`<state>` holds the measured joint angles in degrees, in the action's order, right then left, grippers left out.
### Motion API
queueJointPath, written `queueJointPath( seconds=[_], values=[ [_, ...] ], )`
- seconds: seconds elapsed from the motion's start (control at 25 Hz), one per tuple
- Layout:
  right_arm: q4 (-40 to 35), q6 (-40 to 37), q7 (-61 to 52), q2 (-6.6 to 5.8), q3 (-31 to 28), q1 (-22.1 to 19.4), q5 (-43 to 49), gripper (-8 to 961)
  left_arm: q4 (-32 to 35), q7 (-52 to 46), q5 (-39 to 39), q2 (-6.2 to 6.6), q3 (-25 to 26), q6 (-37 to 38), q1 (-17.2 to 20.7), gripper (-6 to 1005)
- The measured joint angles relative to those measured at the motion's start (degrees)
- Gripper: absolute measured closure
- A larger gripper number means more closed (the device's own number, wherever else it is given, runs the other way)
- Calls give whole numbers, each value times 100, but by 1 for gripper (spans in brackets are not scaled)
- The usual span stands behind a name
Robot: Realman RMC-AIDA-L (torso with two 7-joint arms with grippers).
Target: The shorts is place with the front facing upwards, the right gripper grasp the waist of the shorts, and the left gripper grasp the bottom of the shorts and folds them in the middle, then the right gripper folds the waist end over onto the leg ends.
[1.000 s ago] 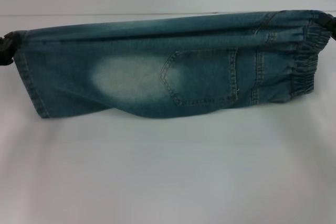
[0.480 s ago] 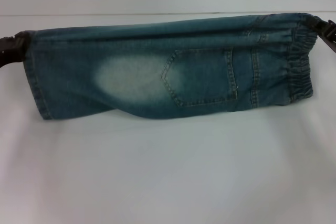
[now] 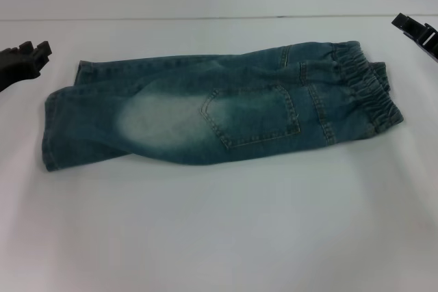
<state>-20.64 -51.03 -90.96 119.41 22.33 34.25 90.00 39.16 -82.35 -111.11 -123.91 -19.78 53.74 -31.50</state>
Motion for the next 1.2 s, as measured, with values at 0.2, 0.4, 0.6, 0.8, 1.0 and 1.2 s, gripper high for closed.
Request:
queueJointPath(
  seconds=[0.2,0.4,0.6,0.8,1.0,1.2],
  values=[
    [-59,-332,329,-25,-5,-119,-57,455,99,0,56,-3,0,91,53,632],
    [-140,-1055,858,-112,188,-434,-9,327,190,87,135,-9,0,1009,274,433],
    [-260,-1123,1041,-116,548,-769,14,177,83,254,192,-43,0,1612,447,303],
    [-300,-938,962,-177,765,-841,330,75,-185,500,289,-45,0,1798,486,214],
    [-300,-642,751,-164,807,-657,811,67,-414,737,335,-45,-34,2152,443,214],
    [-299,-345,681,-124,808,-448,1087,69,-569,903,336,-50,-243,2187,400,213]
  ],
)
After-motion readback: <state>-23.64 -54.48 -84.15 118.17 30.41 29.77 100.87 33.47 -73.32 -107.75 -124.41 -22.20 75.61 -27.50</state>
